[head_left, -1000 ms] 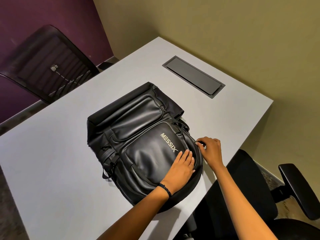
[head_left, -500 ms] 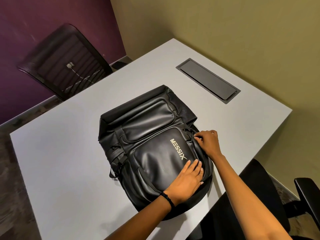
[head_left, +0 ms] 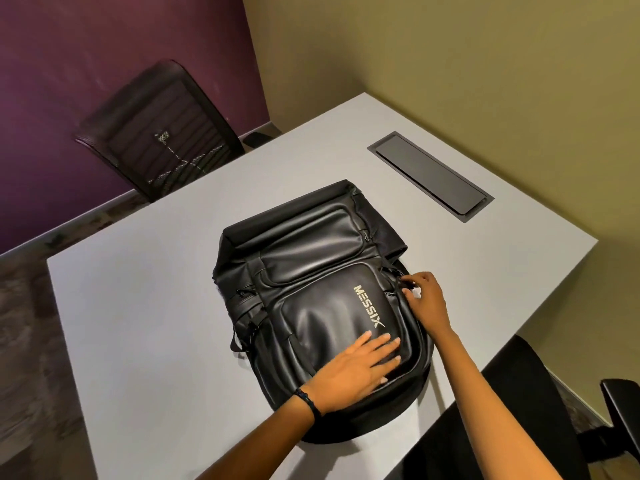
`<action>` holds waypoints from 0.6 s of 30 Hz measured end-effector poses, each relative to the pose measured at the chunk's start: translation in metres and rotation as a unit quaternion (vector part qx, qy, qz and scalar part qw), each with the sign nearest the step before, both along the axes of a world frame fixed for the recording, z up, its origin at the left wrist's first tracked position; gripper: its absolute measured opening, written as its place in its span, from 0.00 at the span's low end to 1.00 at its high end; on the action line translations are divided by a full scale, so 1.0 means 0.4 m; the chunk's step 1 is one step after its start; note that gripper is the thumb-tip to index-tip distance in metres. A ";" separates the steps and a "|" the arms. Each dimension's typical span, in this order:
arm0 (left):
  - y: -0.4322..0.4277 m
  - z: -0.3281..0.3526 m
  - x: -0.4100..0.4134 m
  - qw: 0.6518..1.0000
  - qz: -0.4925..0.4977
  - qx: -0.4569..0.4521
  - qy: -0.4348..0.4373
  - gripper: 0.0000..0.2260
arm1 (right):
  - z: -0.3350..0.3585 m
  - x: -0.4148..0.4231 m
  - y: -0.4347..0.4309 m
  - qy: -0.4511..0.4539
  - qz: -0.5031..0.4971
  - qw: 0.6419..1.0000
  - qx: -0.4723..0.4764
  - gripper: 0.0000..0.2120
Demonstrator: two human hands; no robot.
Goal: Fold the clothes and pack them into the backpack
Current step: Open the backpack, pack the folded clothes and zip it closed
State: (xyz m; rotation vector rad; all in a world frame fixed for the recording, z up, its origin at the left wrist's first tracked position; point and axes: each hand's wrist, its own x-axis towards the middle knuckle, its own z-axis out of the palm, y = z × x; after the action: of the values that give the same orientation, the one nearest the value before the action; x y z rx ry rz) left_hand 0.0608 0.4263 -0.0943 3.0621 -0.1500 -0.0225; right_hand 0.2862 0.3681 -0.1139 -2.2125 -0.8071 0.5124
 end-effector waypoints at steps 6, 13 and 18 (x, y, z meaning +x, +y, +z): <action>0.098 0.005 -0.150 0.946 0.264 -0.140 -0.122 0.23 | -0.013 -0.059 -0.095 0.199 -0.153 0.966 -0.062 0.28; 0.129 -0.081 -0.271 0.593 0.645 -0.437 -0.203 0.29 | -0.027 -0.087 -0.110 0.384 -0.184 0.902 -0.069 0.31; 0.109 -0.110 -0.297 0.474 0.630 -0.584 -0.192 0.27 | -0.021 -0.100 -0.115 0.390 -0.199 0.899 -0.031 0.27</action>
State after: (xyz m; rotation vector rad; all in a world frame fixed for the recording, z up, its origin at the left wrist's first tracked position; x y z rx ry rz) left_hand -0.0580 0.4699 -0.1383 1.1217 1.3794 0.5577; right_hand 0.2463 0.3222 -0.1223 -1.8898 0.0871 1.1130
